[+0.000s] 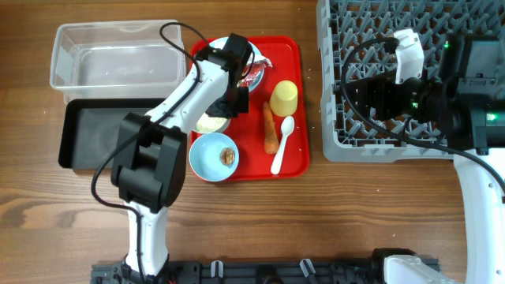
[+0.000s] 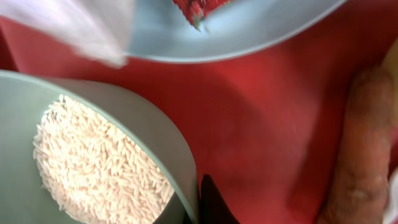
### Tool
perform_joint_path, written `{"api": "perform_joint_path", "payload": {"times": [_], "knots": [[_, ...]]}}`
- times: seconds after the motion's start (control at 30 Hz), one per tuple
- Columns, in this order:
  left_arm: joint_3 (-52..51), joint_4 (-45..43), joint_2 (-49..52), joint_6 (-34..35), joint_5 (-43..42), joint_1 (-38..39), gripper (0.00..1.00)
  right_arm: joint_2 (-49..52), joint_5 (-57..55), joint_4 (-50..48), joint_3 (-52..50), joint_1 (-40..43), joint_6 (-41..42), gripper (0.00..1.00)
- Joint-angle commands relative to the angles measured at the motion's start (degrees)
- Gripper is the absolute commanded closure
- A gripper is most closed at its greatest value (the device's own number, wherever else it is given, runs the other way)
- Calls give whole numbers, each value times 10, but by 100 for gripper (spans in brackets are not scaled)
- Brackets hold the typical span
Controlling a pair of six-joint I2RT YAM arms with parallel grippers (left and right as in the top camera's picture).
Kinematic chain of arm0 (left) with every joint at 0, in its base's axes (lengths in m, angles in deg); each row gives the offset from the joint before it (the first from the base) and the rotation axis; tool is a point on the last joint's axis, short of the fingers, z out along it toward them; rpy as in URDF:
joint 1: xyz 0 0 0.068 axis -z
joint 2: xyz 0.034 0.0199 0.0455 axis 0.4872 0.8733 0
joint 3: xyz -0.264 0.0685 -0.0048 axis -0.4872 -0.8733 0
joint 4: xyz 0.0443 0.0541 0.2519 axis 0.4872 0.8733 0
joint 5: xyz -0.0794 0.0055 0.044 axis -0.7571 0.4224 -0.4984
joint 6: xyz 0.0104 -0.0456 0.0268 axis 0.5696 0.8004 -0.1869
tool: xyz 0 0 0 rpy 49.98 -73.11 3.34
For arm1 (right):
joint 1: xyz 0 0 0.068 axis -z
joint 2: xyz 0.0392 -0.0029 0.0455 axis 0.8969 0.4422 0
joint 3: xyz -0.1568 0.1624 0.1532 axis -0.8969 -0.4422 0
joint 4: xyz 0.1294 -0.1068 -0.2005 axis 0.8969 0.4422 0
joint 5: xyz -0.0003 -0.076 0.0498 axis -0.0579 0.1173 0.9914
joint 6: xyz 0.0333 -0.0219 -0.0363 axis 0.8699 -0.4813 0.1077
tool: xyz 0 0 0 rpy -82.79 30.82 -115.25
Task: Sort waste into correct bins and load items into the dishwasher rack
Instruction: 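Reach the left gripper to the green rice bowl and grasp its rim, then carry the green bowl over the black tray and tip out the rice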
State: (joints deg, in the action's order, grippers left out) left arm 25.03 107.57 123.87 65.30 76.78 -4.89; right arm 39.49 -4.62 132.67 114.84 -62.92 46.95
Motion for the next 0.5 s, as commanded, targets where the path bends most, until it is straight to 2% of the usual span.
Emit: {"api": "perform_joint_path", "payload": {"times": [0.0,0.2,0.47], "knots": [[24,36,-60,15,-53,-1,96,7,-3,-1,11,-2,4,10],[24,46,-110,14,-62,-12,96,7,-3,-11,11,-2,4,10],[28,31,-118,13,-62,-33,96,7,-3,-7,11,-2,4,10]]}}
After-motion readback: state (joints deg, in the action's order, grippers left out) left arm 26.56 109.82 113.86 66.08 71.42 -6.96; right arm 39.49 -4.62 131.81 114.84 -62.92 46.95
